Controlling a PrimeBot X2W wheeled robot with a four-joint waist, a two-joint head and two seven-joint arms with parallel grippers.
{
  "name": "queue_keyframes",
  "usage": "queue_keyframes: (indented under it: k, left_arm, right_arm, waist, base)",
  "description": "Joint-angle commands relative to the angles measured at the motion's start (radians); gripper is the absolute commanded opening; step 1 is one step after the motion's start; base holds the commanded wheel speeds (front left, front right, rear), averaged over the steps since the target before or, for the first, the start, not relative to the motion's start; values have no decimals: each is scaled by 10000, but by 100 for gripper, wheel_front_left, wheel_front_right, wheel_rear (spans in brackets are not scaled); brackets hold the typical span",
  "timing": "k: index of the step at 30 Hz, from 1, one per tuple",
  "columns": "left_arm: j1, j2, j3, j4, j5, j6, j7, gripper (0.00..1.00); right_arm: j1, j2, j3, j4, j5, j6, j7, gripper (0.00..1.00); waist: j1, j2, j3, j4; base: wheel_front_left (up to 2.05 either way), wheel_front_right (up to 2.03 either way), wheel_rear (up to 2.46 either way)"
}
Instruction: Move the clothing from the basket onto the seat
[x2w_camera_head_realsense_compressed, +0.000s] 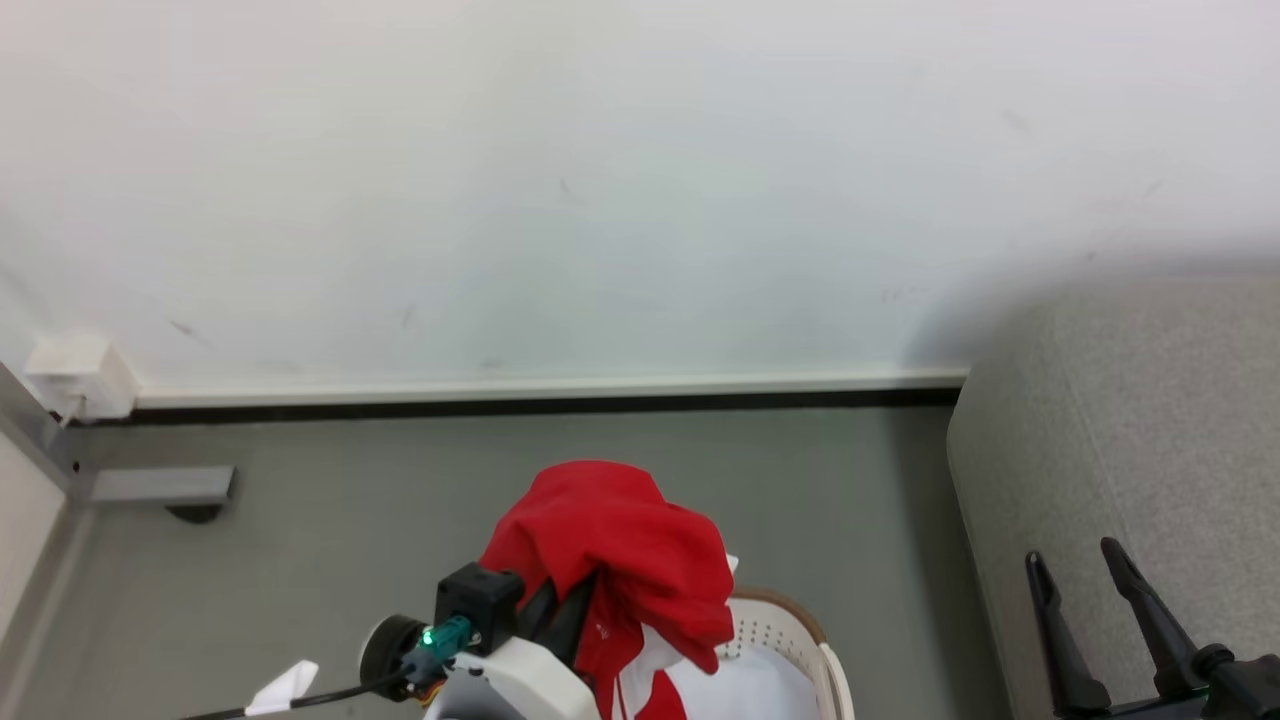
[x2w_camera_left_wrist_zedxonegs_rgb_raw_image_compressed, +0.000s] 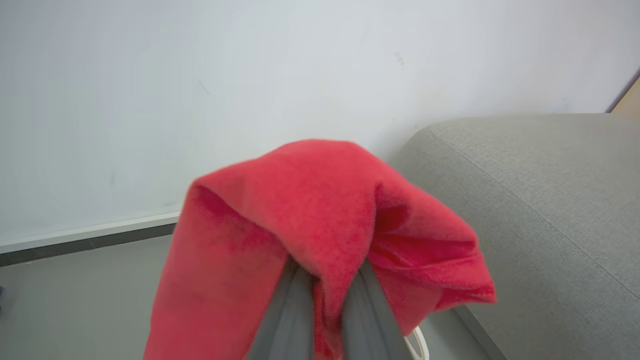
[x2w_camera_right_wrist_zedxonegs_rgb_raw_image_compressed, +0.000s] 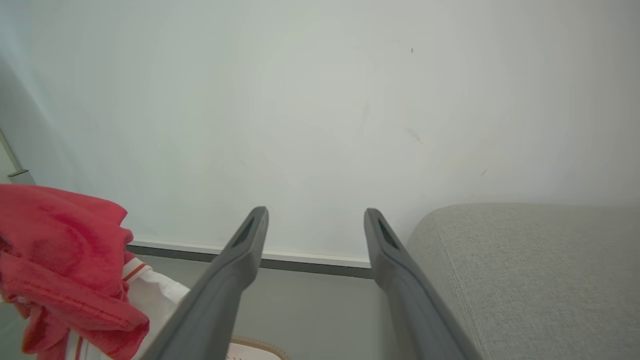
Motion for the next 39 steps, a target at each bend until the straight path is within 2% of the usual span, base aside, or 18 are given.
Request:
queue_keyframes:
  k: [1, 8, 14, 18, 25, 31, 39]
  left_arm:
    - [141, 137, 14, -365, -64, 42, 118, 0]
    - [374, 512, -36, -1874, -68, 220, 846, 0]
    - [383, 627, -258, -2836, -47, 270, 1459, 0]
    - [165, 531, -485, -3105, 38, 199, 1711, 0]
    - [-156, 272, -877, -2869, 152, 48, 1899, 0]
    - [-367, -5, -1255, -2637, 133, -194, 1961, 0]
    - [-193, -243, -1758, -2683, -402, -745, 2373, 0]
  right_arm:
    - [123, -134, 98, -132, -30, -25, 10, 100]
    - [226, -472, 823, -549, 113, -25, 10, 100]
    - [-134, -1073, 2150, -924, 203, -25, 10, 100]
    - [-563, -1450, 3250, -1062, 300, -25, 165, 100]
    - [-1599, -1592, 5001, -1111, 605, -25, 679, 100]
    - [-2386, -1657, 5930, -539, 356, -25, 893, 100]
    - [-3314, -1433, 6581, 1026, -596, -25, 836, 100]
  waist:
    - [4, 0, -318, 45]
    - [4, 0, -458, 157]
    - [4, 0, -510, 280]
    - [4, 0, -520, 359]
    - [4, 0, -556, 451]
    - [4, 0, -600, 586]
    - [4, 0, -661, 664]
  base:
    - [0, 0, 0]
    - [0, 0, 0]
    - [0, 0, 0]
    - [0, 0, 0]
    - [0, 0, 0]
    - [0, 0, 0]
    - [0, 0, 0]
